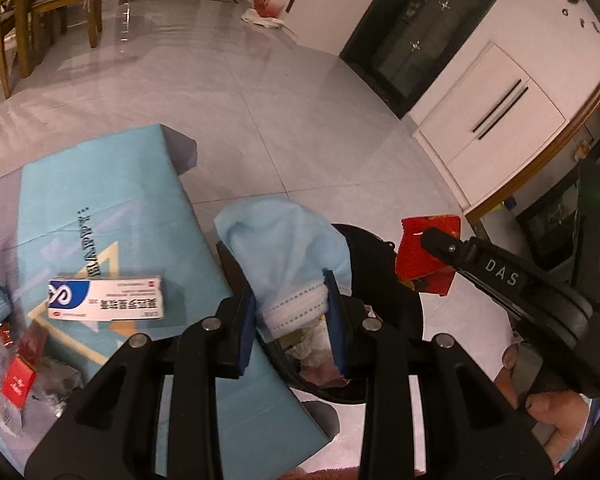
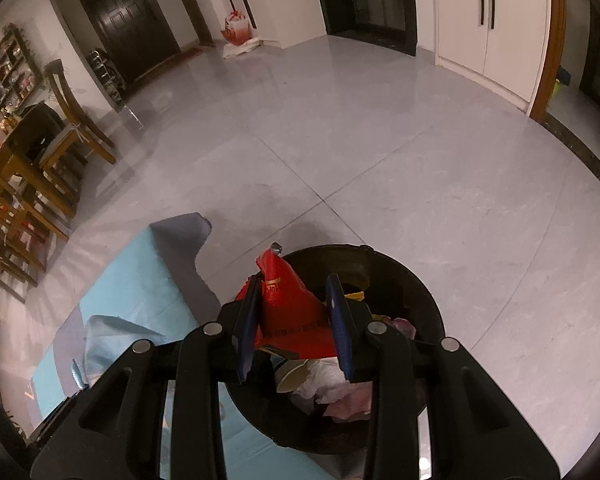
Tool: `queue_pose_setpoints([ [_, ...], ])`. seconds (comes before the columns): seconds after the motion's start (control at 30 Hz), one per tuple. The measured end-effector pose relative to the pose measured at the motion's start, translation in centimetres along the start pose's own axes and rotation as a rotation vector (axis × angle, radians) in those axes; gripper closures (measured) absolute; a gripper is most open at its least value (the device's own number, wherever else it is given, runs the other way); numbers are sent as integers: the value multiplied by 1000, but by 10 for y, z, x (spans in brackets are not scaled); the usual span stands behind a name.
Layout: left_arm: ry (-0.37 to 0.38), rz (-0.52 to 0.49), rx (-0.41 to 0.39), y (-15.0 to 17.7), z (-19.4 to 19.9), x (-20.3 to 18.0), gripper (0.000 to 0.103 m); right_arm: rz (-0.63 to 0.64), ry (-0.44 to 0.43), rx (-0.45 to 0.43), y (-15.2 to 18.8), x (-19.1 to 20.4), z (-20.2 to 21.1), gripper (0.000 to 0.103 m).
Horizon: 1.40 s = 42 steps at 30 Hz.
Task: Collect trash
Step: 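Carry the face mask and red snack bag over the black bin, then open both tools to drop the mask and red bag into the bin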
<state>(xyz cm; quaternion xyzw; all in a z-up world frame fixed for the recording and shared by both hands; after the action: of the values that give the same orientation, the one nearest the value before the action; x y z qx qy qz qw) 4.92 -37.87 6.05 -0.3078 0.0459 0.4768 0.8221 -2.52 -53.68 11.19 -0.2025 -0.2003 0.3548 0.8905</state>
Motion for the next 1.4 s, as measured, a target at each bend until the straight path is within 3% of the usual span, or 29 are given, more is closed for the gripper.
queue_pose_setpoints([
  [0.63,32,-37,109,11,-57,-14,71,64,127,42,8,-16,-18,70],
  [1.03,45,-69,155,14,-68,-30,71,24,28,128,15,-28,-32,70],
  [1.27,65,-86,206,22,-85,-45,71,19,29,160,15,-24,-37,70],
  [1.33,53,-95,219,25,-93,-48,70,26,72,168,16,-27,-40,67],
  [1.4,37,-96,218,27,-97,-50,55,21,125,183,17,-33,-45,56],
])
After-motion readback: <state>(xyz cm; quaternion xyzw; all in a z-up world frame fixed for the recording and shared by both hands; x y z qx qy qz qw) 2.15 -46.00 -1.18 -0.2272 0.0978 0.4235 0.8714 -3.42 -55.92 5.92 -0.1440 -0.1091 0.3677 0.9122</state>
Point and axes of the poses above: each gripper's, at about its wrist camera, not at the fingertips, and z roughly against the way its jaws point, x to its left, y to its underside, the point moved 7 cm from there along -z, roughly the way its jaws point, and after that the axes turned 3 degrees about x, right-handed, at the moved point
